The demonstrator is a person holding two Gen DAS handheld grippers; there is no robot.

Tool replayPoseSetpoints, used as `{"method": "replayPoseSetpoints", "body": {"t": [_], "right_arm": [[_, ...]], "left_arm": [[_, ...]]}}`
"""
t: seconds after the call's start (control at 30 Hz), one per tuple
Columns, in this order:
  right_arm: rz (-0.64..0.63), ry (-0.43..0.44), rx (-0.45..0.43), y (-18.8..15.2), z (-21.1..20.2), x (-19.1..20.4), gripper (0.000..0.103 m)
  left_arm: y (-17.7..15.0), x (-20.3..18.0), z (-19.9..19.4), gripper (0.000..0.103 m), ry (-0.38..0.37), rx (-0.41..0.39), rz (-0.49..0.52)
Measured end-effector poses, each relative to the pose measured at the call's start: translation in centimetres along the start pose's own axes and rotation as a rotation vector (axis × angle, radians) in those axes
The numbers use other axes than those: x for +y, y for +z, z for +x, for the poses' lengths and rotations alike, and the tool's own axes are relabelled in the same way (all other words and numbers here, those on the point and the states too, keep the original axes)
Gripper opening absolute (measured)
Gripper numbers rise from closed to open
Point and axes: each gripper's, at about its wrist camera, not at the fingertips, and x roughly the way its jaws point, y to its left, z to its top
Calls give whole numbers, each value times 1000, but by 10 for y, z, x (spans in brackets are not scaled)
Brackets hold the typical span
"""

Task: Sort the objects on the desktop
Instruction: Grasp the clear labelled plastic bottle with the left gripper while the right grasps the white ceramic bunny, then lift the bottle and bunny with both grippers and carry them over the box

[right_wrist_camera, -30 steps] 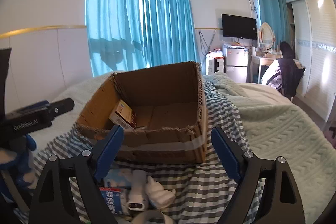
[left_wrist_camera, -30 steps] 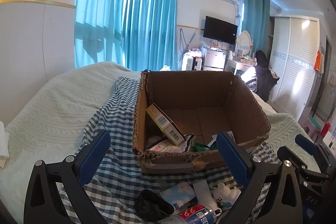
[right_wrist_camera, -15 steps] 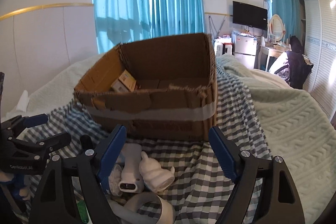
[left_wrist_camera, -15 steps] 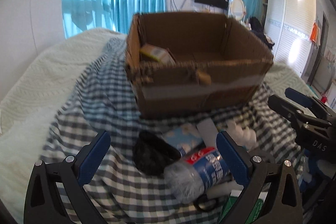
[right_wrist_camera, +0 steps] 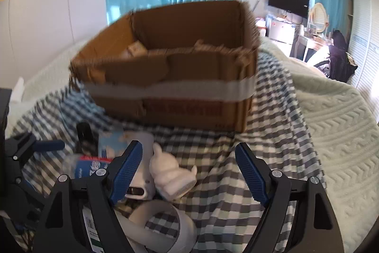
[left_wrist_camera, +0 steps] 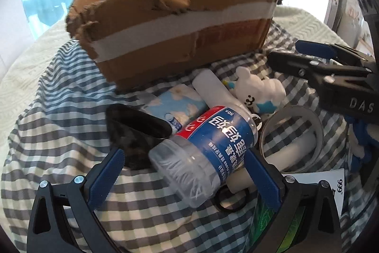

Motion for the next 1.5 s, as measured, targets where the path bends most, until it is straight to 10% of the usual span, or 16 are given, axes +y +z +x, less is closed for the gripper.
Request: {"method": "replayPoseSetpoints", "body": {"t": [0.63, 0.73, 1.5], "right_arm": [[28, 83, 260, -19, 58, 1, 78], [26, 108, 270, -20, 57, 2, 60], [95, 91, 81, -17, -21, -11, 57]], "left_arm": [[1, -11, 4, 86, -96, -42, 83], [-2, -17, -2, 80, -89, -39, 111], [-4, -21, -60, 67, -74, -141, 44]]}}
